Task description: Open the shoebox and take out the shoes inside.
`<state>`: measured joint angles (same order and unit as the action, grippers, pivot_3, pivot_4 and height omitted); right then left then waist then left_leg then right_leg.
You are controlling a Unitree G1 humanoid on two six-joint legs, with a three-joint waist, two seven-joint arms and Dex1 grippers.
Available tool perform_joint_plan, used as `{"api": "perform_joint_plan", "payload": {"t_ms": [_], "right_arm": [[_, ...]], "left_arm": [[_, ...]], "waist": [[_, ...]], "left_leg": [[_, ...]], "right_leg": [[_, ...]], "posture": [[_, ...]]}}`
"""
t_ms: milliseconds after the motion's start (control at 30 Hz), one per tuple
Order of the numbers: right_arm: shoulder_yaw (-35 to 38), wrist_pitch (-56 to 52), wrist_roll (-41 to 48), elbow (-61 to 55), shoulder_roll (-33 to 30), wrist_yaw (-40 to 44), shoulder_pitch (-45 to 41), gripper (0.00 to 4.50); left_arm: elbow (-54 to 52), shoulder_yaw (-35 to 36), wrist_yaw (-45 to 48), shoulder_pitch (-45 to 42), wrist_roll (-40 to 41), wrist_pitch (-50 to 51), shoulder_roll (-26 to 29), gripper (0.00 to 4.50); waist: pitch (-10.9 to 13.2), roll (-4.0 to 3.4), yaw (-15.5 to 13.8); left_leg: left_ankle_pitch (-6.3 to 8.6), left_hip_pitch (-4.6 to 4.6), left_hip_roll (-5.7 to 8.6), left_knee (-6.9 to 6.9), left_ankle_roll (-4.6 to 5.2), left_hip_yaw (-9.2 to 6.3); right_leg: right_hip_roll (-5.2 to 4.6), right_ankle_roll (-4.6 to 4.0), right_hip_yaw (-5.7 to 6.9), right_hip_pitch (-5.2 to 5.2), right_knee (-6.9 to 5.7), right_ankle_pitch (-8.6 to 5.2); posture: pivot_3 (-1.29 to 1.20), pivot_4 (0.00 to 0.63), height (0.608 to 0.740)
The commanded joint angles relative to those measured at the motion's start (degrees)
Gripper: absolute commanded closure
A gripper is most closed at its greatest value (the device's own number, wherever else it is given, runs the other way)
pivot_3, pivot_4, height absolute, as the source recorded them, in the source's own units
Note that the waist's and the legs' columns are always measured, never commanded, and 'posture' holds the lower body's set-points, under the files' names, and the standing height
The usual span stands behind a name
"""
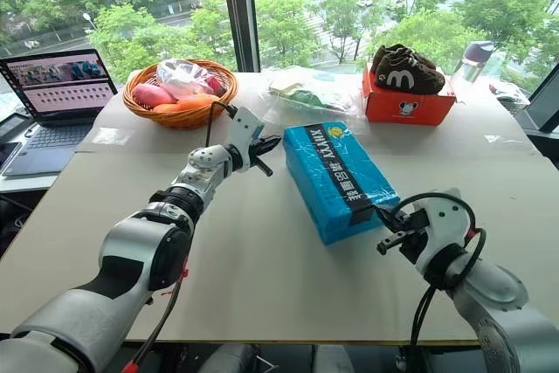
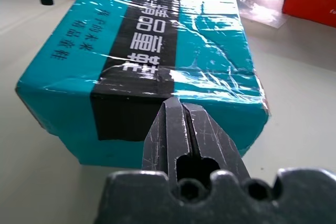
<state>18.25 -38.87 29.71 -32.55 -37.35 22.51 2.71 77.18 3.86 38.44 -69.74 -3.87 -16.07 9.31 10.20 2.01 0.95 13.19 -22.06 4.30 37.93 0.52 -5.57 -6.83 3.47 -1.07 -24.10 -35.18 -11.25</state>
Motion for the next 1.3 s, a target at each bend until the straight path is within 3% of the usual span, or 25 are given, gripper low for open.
{"api": "perform_joint_plan", "payload": {"t_ms": [33, 333, 600, 700, 967, 1100, 1300], "right_arm": [[0.91, 5.76, -4.53, 7.69, -2.19, 2.34, -2.11, 4.47], [-0.92, 18.76, -11.94, 29.99, -4.1, 7.07, -13.29, 4.47], [-9.09, 27.79, -16.04, 51.05, -0.21, 14.71, -27.96, 4.47], [-14.85, 27.31, -17.36, 48.49, 0.24, 20.59, -27.28, 4.47], [-16.86, 16.23, -10.5, 28.67, -0.26, 26.82, -20.43, 4.47], [-18.32, 7.42, -3.7, 14.68, 1.25, 26.82, -17.9, 4.47], [-18.21, -0.68, 2.08, 6.75, -0.42, 26.62, -17.46, 4.47]], "left_arm": [[-3.28, 1.35, 3.14, -0.25, 1.62, -2.84, 3.3, 4.5], [-9.01, 3.75, 6.24, 4.18, 4.75, -1.95, 11.9, 4.5], [-18.11, 2.22, 6.36, 10.44, 5.61, 0.69, 10.47, 4.5], [-21.23, 2.43, 5.46, 11.67, 6.12, 2.49, 10.55, 4.5], [-21.95, 1.84, 2.53, 12.14, 5.35, 3.92, 12.34, 4.5], [-21.41, 1.38, 2.06, 11.88, 5.31, 3.74, 12.54, 4.5], [-21.05, 0.87, 1.72, 11.58, 5.3, 3.62, 12.68, 4.5]], "waist": [[0.0, 0.0, -0.05], [0.0, -0.01, 0.07], [0.0, -0.01, -0.03], [-0.01, -0.01, 0.06], [-0.01, -0.03, 0.45], [-0.01, -0.03, 0.58], [-0.01, -0.03, 0.08]], "left_leg": [[0.0, -0.01, 0.0, 0.0, 0.0, 0.0], [0.01, 0.01, -0.1, 0.0, 0.01, 0.01], [0.01, -0.05, -0.1, 0.01, 0.01, 0.02], [0.01, -0.13, -0.11, 0.01, 0.0, -0.01], [0.01, -0.11, -0.16, 0.08, 0.0, -0.05], [0.02, -0.13, -0.16, 0.09, 0.0, -0.19], [0.02, -0.12, -0.15, 0.12, 0.0, -0.32]], "right_leg": [[0.0, -0.11, -0.01, -0.02, -0.01, 0.07], [0.25, -0.3, -0.09, -0.09, -0.04, 0.18], [0.28, -0.39, -0.13, -0.14, 0.01, 0.24], [0.28, -0.4, -0.11, -0.22, -0.04, 0.24], [0.34, -0.41, -0.13, -0.24, -0.06, 0.25], [0.33, -0.41, -0.15, -0.27, -0.06, 0.25], [0.32, -0.41, -0.14, -0.24, -0.05, 0.25]], "posture": [[0.0, 0.15, 0.74], [0.0, 0.15, 0.74], [0.0, 0.15, 0.74], [0.0, 0.15, 0.74], [0.0, 0.15, 0.74], [0.0, 0.15, 0.74], [0.0, 0.15, 0.74]]}}
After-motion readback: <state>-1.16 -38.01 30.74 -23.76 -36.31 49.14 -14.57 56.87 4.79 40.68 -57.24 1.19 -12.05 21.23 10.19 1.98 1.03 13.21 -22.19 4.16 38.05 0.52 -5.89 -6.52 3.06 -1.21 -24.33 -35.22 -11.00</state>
